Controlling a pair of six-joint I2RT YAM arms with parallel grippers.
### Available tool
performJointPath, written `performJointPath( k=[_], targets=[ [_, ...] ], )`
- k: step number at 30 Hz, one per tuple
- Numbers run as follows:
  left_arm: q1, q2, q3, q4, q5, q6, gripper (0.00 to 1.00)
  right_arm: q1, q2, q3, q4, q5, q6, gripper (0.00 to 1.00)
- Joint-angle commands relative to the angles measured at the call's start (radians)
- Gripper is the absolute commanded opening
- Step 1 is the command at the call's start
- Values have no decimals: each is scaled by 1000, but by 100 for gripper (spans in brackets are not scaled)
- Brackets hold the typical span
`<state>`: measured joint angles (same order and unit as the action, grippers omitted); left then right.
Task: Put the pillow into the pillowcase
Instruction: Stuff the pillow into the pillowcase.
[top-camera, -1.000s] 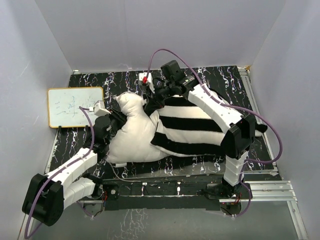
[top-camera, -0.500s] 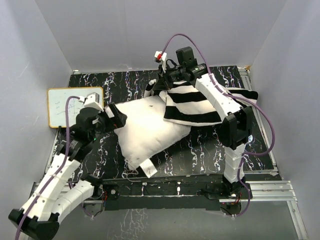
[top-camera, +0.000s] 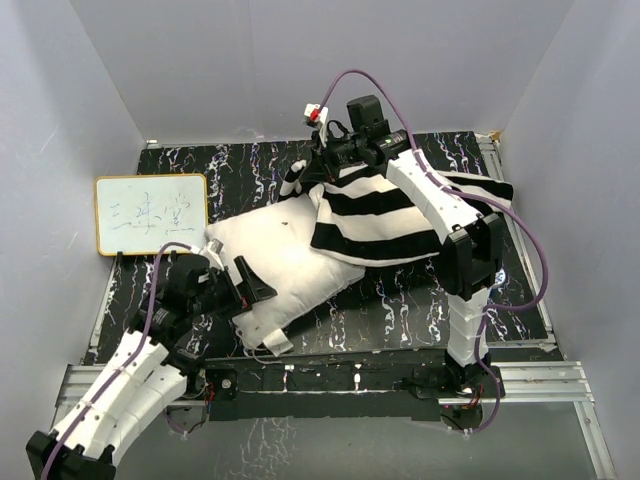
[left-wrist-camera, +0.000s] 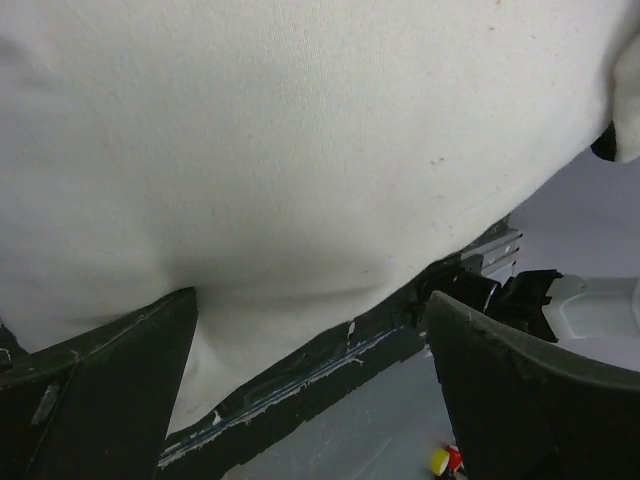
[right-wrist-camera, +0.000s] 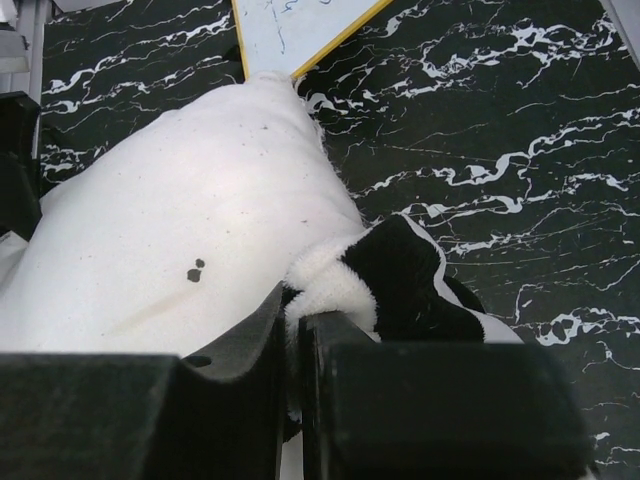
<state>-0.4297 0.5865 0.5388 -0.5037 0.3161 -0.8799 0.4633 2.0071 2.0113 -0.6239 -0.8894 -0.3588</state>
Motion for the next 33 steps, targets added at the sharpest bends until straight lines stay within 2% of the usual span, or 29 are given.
performJointPath(
  k=[1, 7, 9, 10, 14, 15, 17, 19, 21, 23, 25, 27, 29, 30, 33],
  targets=[
    [-4, 120, 29, 8, -66, 75, 97, 0, -22, -16, 86, -25, 8, 8],
    [-7, 347, 117, 103, -121, 225, 97, 3, -40, -36, 88, -46, 14, 8],
    [-7, 400, 122, 161, -107, 245, 87, 8, -41, -38, 87, -59, 22, 8],
    [-7, 425, 112, 221, -79, 242, 77, 15, -41, -37, 88, -63, 25, 8],
    [-17, 567, 79, 611, 129, 144, 6, 81, -17, 5, 74, -50, 26, 8],
    [-36, 607, 104, 691, 151, 125, 0, 113, 7, 50, 46, -33, 14, 8],
    [-91, 673, 214, 746, 130, 139, 0, 179, 73, 248, -39, -15, -6, 8],
    [-128, 719, 339, 760, 93, 154, 0, 243, 67, 276, -8, -5, 6, 8],
    [-127, 737, 364, 799, 79, 125, 0, 291, 43, 285, -1, -18, 21, 8],
    [-121, 734, 326, 848, 61, 89, 0, 303, 13, 234, 14, -27, 38, 8],
    [-103, 735, 248, 924, 84, 22, 0, 283, -30, 122, 58, 50, 38, 8],
    [-86, 741, 153, 1025, 116, -69, 0, 233, -62, 3, 123, 80, 64, 8],
    [-75, 749, 78, 1118, 132, -134, 0, 180, -74, -55, 111, 93, 42, 10],
    [-70, 754, 53, 1154, 139, -158, 0, 151, -83, -73, 90, 98, 12, 17],
    [-62, 770, 10, 1224, 157, -206, 0, 91, -155, -125, 32, 25, -95, 48]
  ],
)
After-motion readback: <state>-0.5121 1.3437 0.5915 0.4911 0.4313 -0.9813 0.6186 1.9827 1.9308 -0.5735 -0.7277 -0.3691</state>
